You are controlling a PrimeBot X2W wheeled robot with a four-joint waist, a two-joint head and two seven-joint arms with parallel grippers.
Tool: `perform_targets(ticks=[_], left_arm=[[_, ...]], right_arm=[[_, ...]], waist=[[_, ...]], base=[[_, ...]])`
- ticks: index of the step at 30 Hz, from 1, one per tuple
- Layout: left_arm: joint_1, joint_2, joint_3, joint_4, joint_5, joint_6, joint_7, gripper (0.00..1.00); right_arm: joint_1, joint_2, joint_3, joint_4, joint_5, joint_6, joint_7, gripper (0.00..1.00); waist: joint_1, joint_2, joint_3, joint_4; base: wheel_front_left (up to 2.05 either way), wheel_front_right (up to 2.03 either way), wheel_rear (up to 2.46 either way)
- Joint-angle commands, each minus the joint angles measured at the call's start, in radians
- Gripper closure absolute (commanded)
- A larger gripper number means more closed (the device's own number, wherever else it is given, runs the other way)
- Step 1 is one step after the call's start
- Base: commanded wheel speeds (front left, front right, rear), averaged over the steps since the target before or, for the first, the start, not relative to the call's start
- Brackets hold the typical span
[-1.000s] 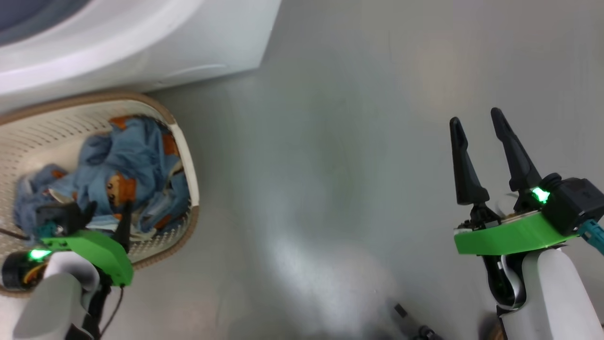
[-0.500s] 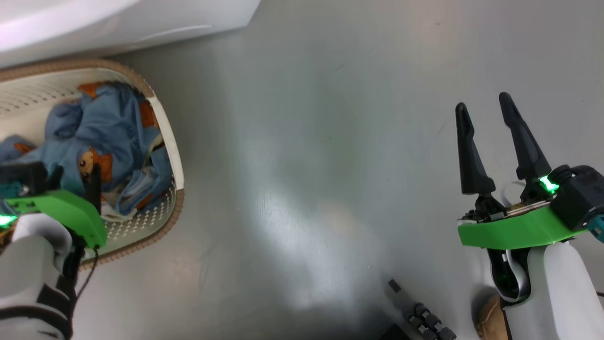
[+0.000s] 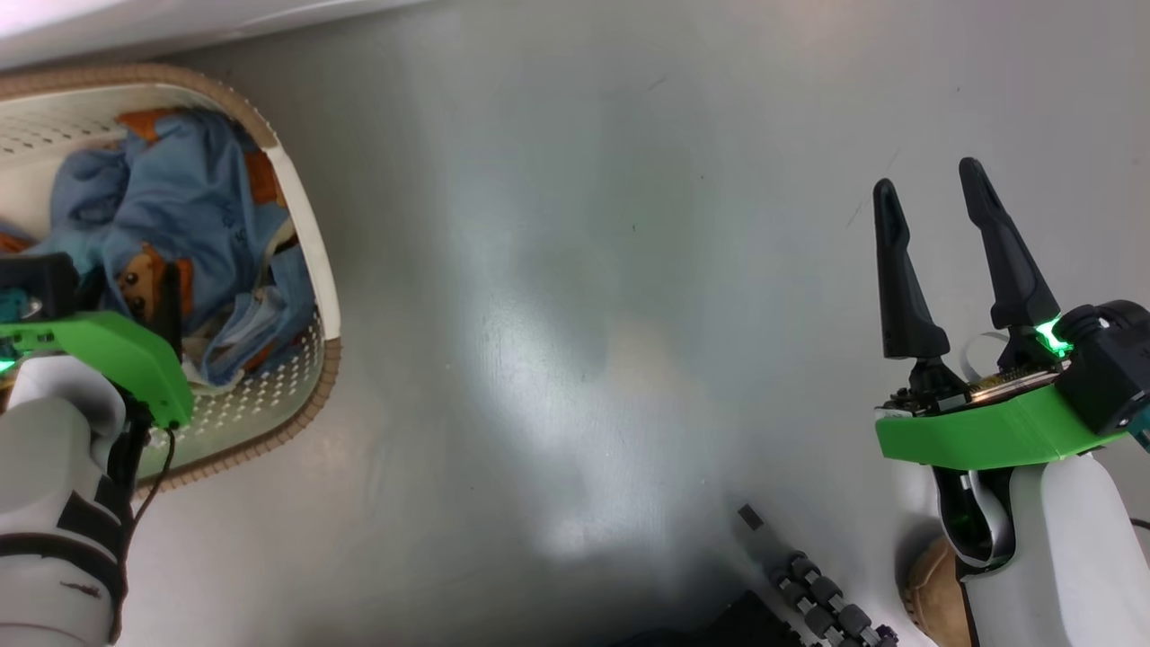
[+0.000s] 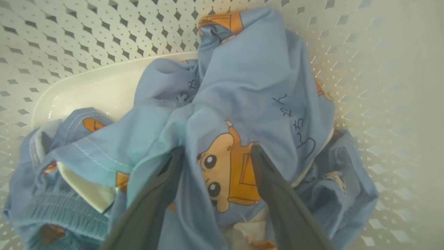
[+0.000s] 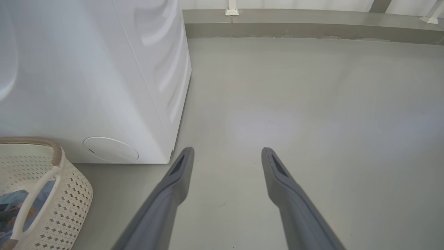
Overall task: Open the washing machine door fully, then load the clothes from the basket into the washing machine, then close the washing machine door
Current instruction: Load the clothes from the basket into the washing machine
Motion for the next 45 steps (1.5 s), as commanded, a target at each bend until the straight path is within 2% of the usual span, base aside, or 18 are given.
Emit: perform_targets(ticks=[1,16,17,18,19,20,21,22,23,30,38,40,41,45], left_arm=[[0.013,0.037,0.010,0.003,0.012,0.002,0.004,0.00],[-0.063,0.051,-0.079,0.032,0.071,0.041,0.071,0.00],[-0.066,0.050,-0.087,0.033,0.078,0.045,0.077,0.07],[-0.069,0.048,-0.095,0.034,0.082,0.047,0.080,0.23],[-0.072,0.045,-0.099,0.035,0.085,0.050,0.081,0.49],[-0.072,0.045,-0.099,0.035,0.085,0.050,0.081,0.49],[-0.078,0.039,-0.114,0.036,0.095,0.055,0.080,0.83],[-0.078,0.039,-0.114,0.036,0.095,0.055,0.080,0.83],[-0.081,0.036,-0.118,0.037,0.096,0.056,0.078,1.00],[-0.090,0.027,-0.112,0.039,0.075,0.080,0.050,1.00],[-0.023,-0.004,-0.066,0.003,0.008,0.087,-0.005,1.00],[0.007,-0.015,-0.046,-0.051,-0.012,0.091,-0.008,1.00],[0.056,-0.024,-0.022,-0.139,-0.030,0.098,-0.008,1.00],[0.184,-0.043,0.019,-0.307,-0.046,0.111,-0.009,1.00]], right_arm=[[0.032,-0.003,0.019,-0.027,-0.012,0.003,-0.005,0.00],[0.058,-0.007,0.004,-0.066,-0.017,0.003,-0.005,0.00],[0.061,-0.009,0.001,-0.069,-0.017,0.003,-0.005,0.00],[0.064,-0.011,-0.003,-0.073,-0.017,0.003,-0.005,0.00],[0.068,-0.012,-0.007,-0.077,-0.016,0.003,-0.005,0.00],[0.068,-0.012,-0.007,-0.077,-0.016,0.003,-0.005,0.00],[0.072,-0.015,-0.013,-0.082,-0.016,0.003,-0.005,0.00],[0.072,-0.015,-0.013,-0.082,-0.016,0.003,-0.005,0.00],[0.073,-0.016,-0.015,-0.084,-0.016,0.003,-0.005,0.00],[0.045,-0.017,-0.013,-0.075,-0.008,0.003,-0.005,0.00],[0.033,-0.012,-0.016,-0.044,0.001,0.003,-0.005,0.00],[0.032,-0.011,-0.019,-0.037,0.002,0.003,-0.005,0.00],[0.032,-0.011,-0.023,-0.030,0.004,0.003,-0.005,0.00],[0.042,-0.009,-0.027,-0.013,0.007,0.003,-0.005,0.00]], waist=[[0.0000,-0.0001,0.011,-0.006],[0.0000,-0.0001,0.075,-0.024],[0.0000,-0.0001,0.077,-0.023],[0.0000,-0.0001,0.078,-0.020],[0.0000,-0.0001,0.080,-0.018],[0.0000,-0.0001,0.080,-0.018],[0.0000,-0.0001,0.084,-0.014],[0.0000,-0.0001,0.084,-0.014],[0.0000,-0.0001,0.086,-0.012],[0.0000,-0.0001,0.089,0.000],[0.0000,-0.0001,0.000,0.052],[0.0000,-0.0001,-0.032,0.067],[0.0000,-0.0001,-0.068,0.080],[0.0000,-0.0001,-0.153,0.106]], base=[[0.00,0.00,0.00],[0.00,0.00,0.00],[0.00,0.00,0.00],[0.00,0.00,0.00],[0.00,0.00,0.00],[0.00,0.00,0.00],[0.00,0.00,0.00],[0.00,0.00,0.00],[0.00,0.00,0.00],[0.00,0.00,0.00],[0.00,0.00,0.00],[0.00,0.00,0.00],[0.00,0.00,0.00],[0.00,0.00,0.00]])
